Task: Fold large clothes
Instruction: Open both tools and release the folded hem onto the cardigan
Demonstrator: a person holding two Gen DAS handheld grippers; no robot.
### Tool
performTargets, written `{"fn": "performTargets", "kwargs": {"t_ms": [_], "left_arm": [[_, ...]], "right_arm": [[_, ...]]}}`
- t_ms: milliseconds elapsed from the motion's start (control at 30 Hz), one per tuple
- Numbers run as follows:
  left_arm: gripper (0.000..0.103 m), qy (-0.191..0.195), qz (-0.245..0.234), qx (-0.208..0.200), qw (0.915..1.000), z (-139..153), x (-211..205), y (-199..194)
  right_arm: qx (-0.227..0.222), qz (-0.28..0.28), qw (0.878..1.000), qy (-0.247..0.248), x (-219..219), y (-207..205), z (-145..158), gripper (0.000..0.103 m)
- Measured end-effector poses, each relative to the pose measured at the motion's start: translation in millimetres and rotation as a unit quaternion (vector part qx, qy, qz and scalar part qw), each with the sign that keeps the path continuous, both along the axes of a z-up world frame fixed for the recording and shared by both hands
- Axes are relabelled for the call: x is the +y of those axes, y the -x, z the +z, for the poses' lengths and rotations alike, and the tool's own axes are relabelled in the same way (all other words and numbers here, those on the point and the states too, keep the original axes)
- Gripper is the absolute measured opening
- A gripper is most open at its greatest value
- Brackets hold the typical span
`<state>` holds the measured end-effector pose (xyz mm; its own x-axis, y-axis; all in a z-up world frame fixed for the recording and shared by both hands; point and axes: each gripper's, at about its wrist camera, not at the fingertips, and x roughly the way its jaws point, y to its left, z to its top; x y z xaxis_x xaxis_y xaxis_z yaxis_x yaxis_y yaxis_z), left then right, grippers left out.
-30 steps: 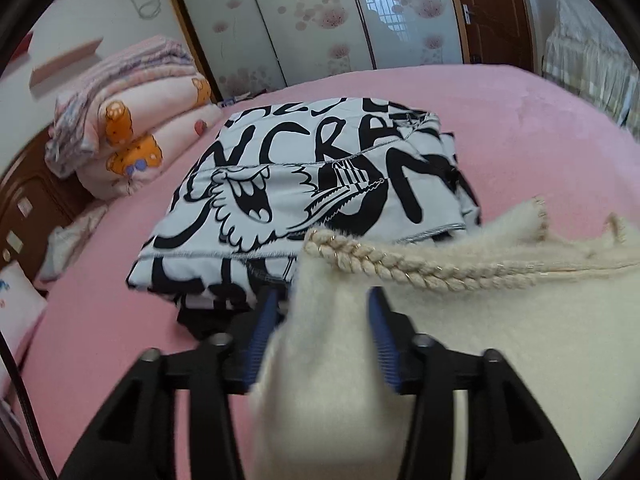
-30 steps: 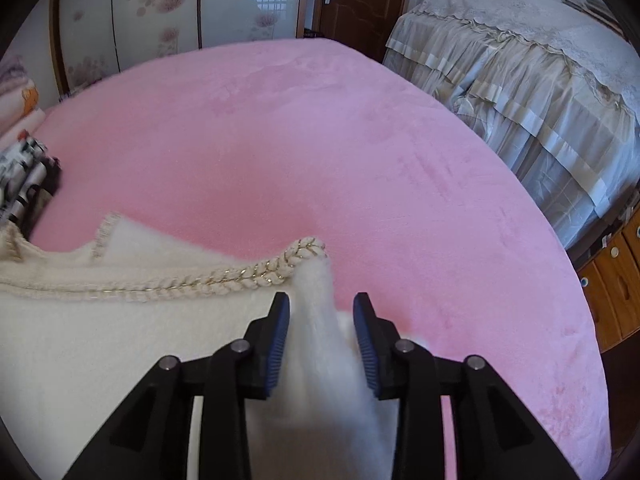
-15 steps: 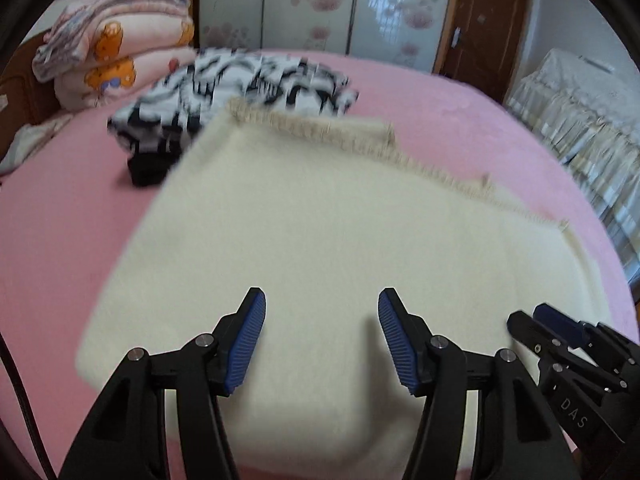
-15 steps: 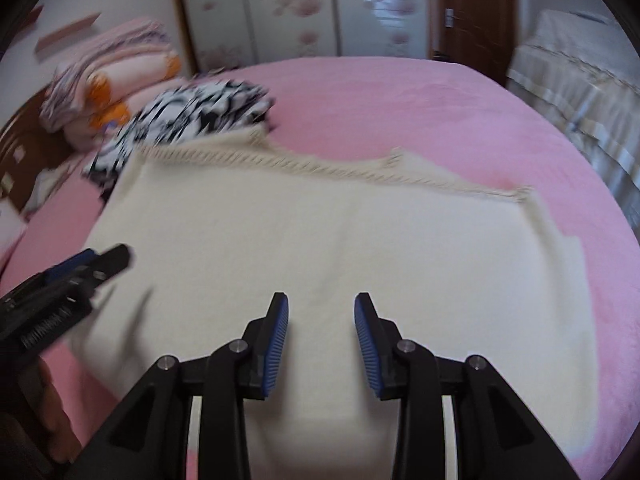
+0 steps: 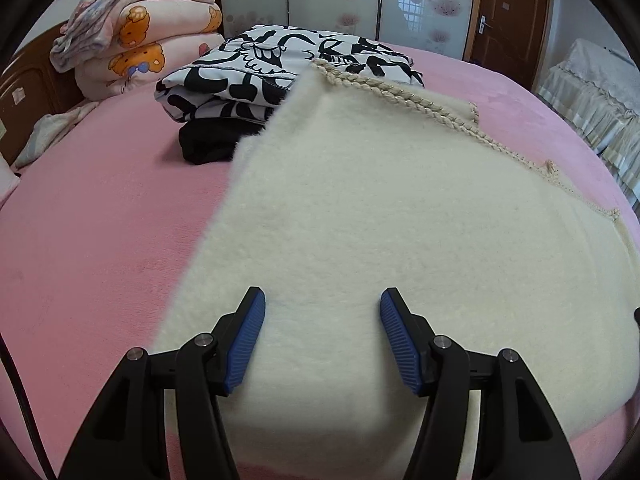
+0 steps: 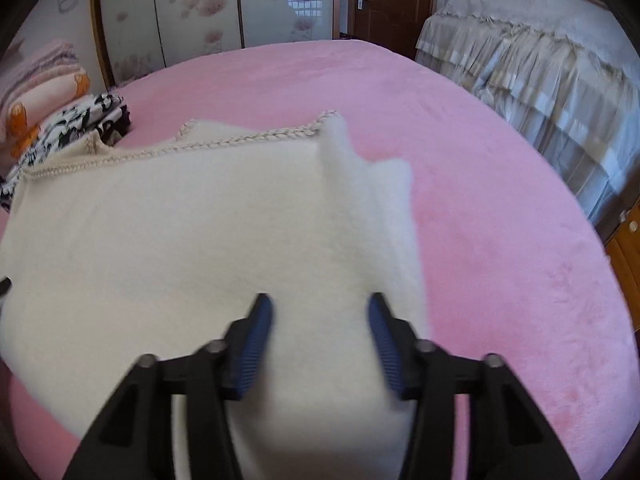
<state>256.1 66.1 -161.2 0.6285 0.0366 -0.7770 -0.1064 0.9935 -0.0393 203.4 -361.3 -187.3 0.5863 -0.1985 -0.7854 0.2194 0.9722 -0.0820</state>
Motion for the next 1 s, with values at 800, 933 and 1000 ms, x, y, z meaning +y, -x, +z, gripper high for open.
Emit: {"fn": "performTargets", "kwargs": {"t_ms": [800, 933, 1000], "left_arm": [[0.065, 0.008, -0.012, 0.072, 0.9973, 17.8, -5.2, 10.8], [0.065, 0.009, -0.020, 0.081, 0.9965, 26.1, -13.0, 30.7], [0.065, 0.009, -0.026, 0.082, 0.9963, 30.9, -18.0, 43.3]], "right_arm": [[0.046, -0.075, 0.991, -0.096, 4.5, 20.8, 13.6, 0.045], [0.045, -0.083, 0.988, -0.124, 12.5, 40.6, 19.2, 0.045], [0.041, -0.084, 0.987, -0.133, 18.4, 54.0, 22.7, 0.045]]}}
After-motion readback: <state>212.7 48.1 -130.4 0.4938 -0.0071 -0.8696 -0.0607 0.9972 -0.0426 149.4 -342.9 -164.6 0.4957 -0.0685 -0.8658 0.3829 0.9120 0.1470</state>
